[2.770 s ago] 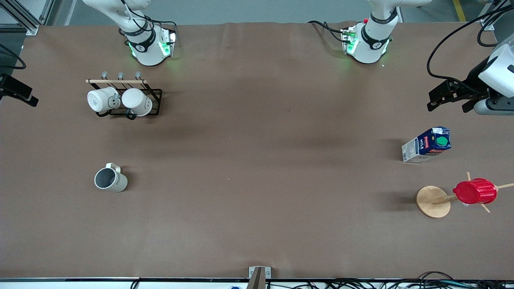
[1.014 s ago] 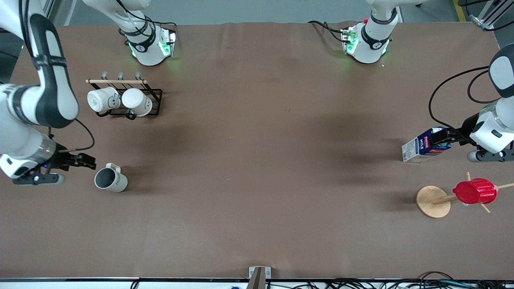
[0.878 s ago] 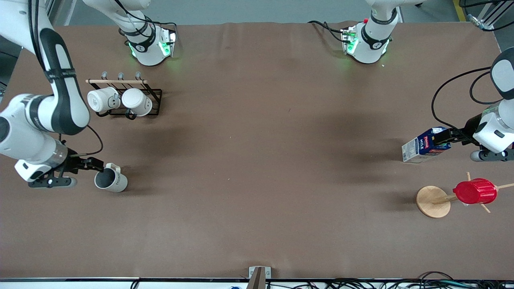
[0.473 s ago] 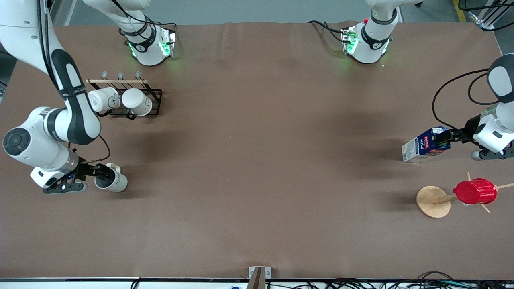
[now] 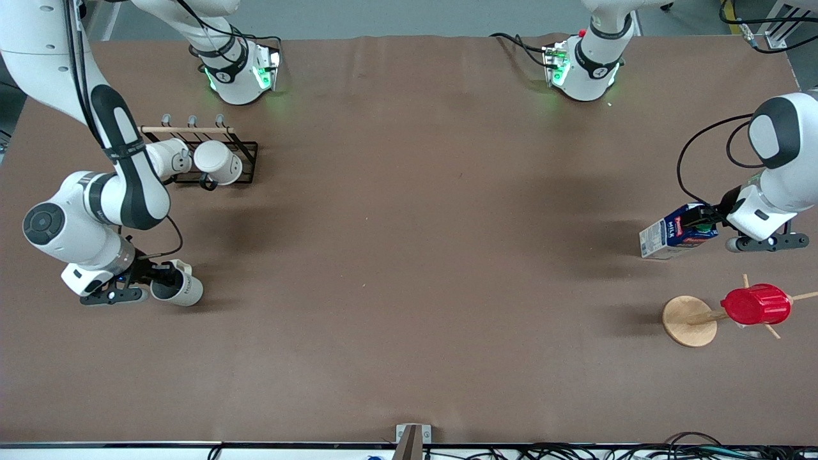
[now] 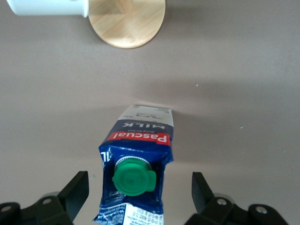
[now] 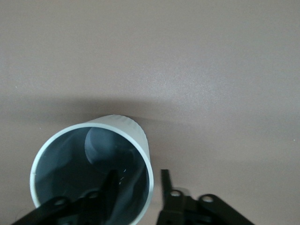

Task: Place cup and milk on table
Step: 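Grasp the white mug rim with the right gripper while the left grasps the milk, then carry the white mug with the right gripper toward the table centre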

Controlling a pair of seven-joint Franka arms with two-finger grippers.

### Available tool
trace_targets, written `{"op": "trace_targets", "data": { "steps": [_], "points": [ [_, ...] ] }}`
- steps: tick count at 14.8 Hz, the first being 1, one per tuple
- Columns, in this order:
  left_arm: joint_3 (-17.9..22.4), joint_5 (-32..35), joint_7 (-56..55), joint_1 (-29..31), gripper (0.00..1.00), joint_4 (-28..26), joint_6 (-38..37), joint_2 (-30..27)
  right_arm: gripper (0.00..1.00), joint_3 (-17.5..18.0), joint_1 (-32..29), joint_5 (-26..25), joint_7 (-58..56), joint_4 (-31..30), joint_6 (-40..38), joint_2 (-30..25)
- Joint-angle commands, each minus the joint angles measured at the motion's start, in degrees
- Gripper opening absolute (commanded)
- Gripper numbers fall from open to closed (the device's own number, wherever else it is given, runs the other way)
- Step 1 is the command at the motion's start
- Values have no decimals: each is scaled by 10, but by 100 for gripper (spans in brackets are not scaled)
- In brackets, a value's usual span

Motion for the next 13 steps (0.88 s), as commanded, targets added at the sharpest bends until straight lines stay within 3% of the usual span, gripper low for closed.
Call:
{"op": "trace_targets", "data": {
  "steps": [1, 4, 7, 9, 10, 11, 13],
  "points": [
    [-1, 14, 20, 7, 96, -10, 9, 0, 0, 7, -8, -6, 31, -4, 1, -8],
    [-2, 15, 31, 20, 95, -11, 10, 4, 0, 9, -7, -5, 72, 13, -25, -12],
    [-3, 15, 31, 19, 95, -23, 27, 6, 0, 18, 17, -4, 156, 104, -191, -24],
    [-3, 15, 34, 19, 92, -26, 32, 6, 0, 60, 32, -4, 270, 181, -305, -23],
    [-3, 15, 35, 19, 90, -26, 32, 7, 0, 90, 34, -4, 340, 203, -320, -23],
    [-3, 15, 35, 19, 83, -26, 32, 7, 0, 120, 35, -5, 411, 210, -320, -22],
    [-4, 15, 35, 19, 59, -26, 32, 7, 0, 170, 45, -5, 525, 213, -315, -18]
  ]
}}
